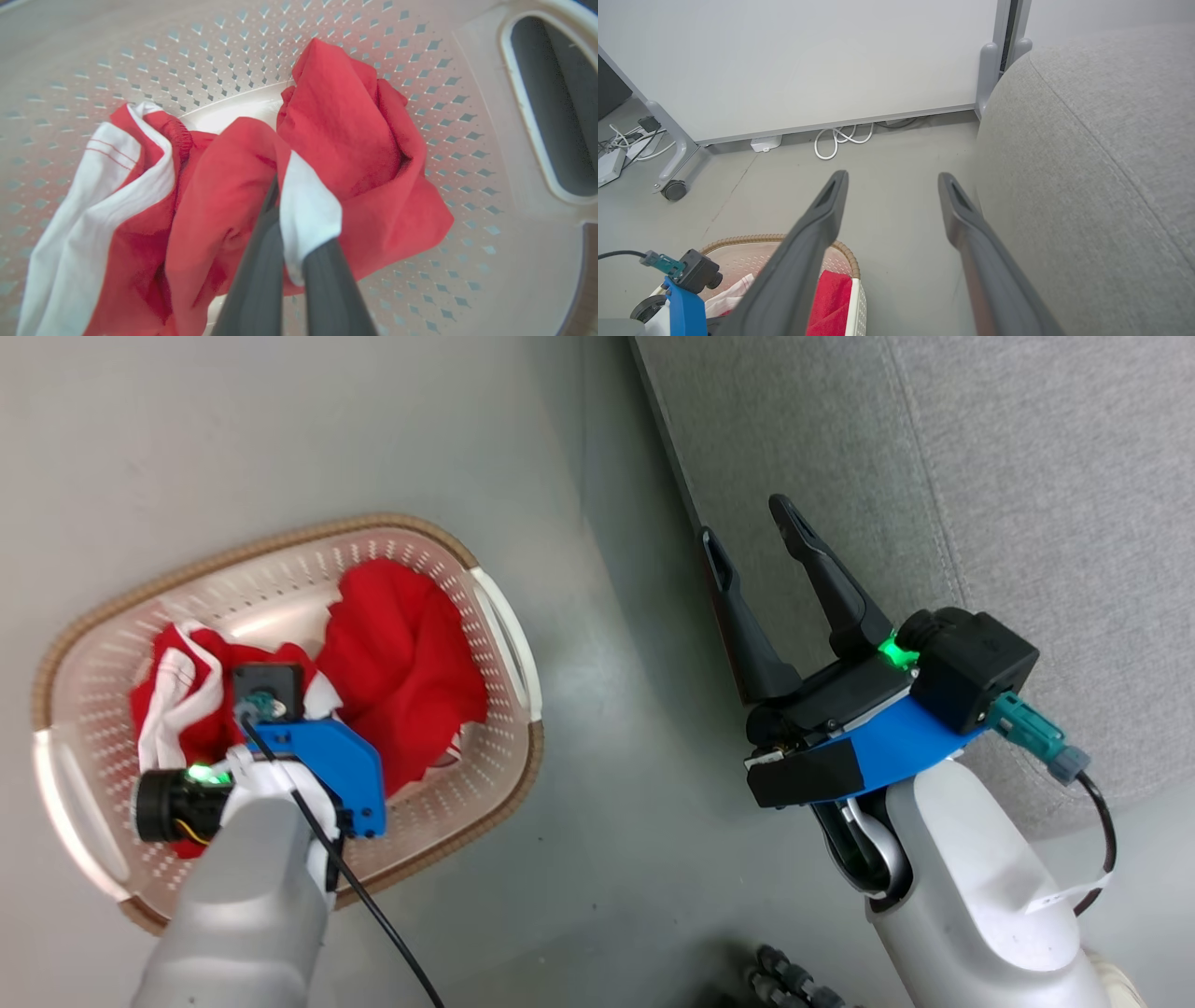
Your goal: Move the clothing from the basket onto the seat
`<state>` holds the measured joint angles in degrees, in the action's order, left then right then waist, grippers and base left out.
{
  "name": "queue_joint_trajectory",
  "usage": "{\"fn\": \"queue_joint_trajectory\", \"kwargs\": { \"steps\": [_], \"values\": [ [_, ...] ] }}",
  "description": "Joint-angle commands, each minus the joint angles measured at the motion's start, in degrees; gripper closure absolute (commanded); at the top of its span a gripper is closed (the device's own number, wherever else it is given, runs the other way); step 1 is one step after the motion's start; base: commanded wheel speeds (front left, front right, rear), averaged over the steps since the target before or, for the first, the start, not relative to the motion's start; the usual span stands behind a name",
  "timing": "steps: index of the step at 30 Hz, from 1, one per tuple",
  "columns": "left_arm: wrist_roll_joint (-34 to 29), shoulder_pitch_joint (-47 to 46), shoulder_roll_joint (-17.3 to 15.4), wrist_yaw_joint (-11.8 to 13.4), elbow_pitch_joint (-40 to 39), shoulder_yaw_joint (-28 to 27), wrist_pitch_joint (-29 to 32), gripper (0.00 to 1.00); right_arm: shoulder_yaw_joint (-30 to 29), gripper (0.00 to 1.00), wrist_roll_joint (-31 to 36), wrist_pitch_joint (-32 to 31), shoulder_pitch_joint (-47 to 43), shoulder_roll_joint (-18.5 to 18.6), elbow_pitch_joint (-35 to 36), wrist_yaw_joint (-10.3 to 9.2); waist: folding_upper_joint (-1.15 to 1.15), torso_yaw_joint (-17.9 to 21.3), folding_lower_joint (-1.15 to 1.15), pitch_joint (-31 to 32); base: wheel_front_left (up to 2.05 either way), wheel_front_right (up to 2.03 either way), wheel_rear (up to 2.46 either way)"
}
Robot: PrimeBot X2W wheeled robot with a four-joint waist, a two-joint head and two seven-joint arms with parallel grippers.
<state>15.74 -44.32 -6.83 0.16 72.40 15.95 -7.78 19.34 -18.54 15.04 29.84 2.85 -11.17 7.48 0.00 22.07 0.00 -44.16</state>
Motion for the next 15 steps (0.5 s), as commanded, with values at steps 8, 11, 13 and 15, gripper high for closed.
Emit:
{"fn": "queue_joint_trajectory", "kwargs": {
  "steps": [8, 11, 13, 15],
  "values": [
    [1.8, 4.4, 3.0, -0.8, 0.3, 0.8, -2.1, 1.00, -1.4, 0.00, 3.1, 0.2, -3.6, 0.1, -3.3, 0.03, 0.00, -5.5, 0.00, 12.4, 0.00, 0.00, 0.00],
    [2.7, 6.5, 3.4, -1.9, 0.4, 1.1, -2.7, 1.00, -1.7, 0.00, 3.8, 0.2, -5.3, 0.1, -5.1, 0.03, 0.00, -7.2, 0.00, 17.2, 0.00, 0.00, 0.00],
    [3.3, 7.7, 3.7, -3.4, 0.2, 1.3, -3.4, 1.00, -2.1, 0.00, 4.1, 0.2, -6.3, 0.1, -6.0, 0.02, 0.00, -8.2, 0.00, 20.0, 0.00, 0.00, 0.00],
    [3.9, 8.8, 3.8, -4.7, -0.1, 1.7, -4.2, 1.00, -2.4, 0.00, 4.4, 0.2, -7.2, 0.1, -6.9, 0.03, 0.00, -9.1, 0.00, 22.5, 0.00, 0.00, 0.00]
  ]
}}
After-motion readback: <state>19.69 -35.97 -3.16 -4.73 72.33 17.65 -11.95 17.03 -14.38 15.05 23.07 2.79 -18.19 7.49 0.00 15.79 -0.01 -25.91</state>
